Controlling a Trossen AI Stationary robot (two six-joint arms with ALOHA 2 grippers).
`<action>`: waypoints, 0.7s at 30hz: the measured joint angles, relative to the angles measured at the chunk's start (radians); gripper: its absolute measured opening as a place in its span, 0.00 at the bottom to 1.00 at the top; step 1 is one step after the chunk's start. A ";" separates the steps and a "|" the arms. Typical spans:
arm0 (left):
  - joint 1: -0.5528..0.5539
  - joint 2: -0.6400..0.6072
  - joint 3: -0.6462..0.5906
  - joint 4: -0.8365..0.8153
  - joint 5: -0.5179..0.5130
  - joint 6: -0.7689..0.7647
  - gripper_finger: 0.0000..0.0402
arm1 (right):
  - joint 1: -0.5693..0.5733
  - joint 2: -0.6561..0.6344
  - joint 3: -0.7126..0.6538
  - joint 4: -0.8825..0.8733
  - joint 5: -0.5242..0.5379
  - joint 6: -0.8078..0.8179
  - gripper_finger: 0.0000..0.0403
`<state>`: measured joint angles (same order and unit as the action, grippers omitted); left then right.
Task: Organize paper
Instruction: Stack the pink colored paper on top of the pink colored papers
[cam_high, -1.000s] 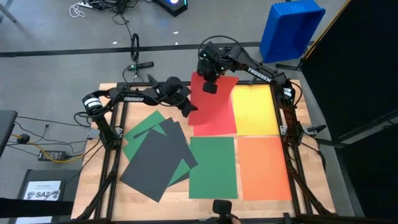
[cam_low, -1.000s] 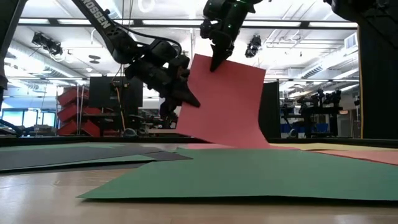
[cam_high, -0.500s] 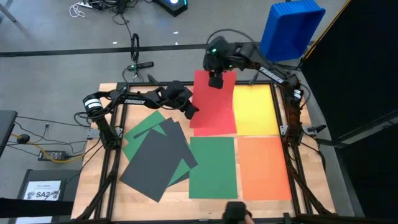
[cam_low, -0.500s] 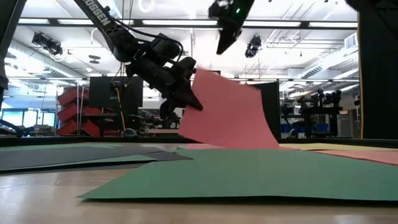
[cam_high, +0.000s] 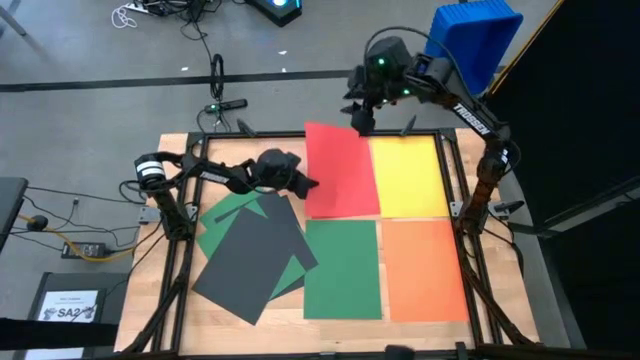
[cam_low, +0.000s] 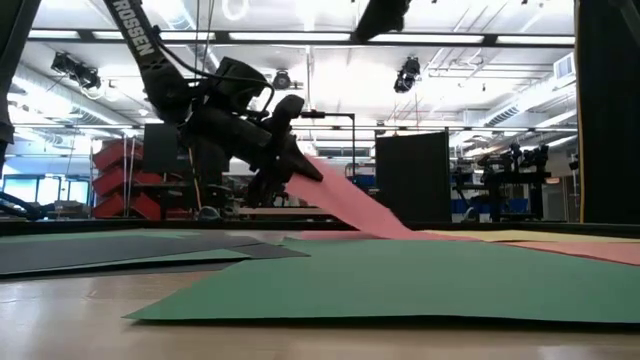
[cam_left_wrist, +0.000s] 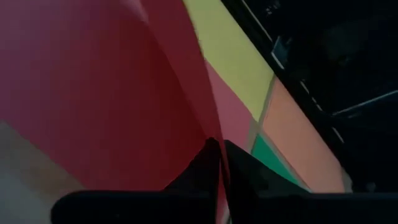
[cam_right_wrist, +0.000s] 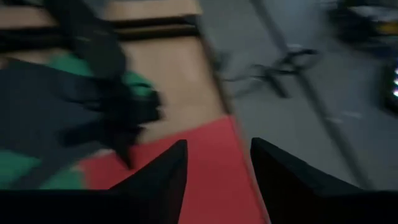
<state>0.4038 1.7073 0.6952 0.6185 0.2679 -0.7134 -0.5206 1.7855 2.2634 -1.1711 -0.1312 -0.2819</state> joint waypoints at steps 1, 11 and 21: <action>-0.008 0.000 0.000 0.000 -0.016 -0.001 0.00 | 0.004 0.000 -0.017 0.009 -0.054 0.008 0.37; -0.044 0.000 0.000 -0.001 -0.074 -0.021 0.00 | 0.029 -0.174 -0.480 0.274 -0.131 0.076 0.25; -0.096 0.057 -0.001 0.073 -0.162 -0.103 0.00 | 0.015 -0.624 -1.228 0.839 -0.108 0.280 0.21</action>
<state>0.3075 1.7639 0.6945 0.6915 0.1060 -0.8162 -0.5054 1.1611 1.0354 -0.3322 -0.2388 -0.0016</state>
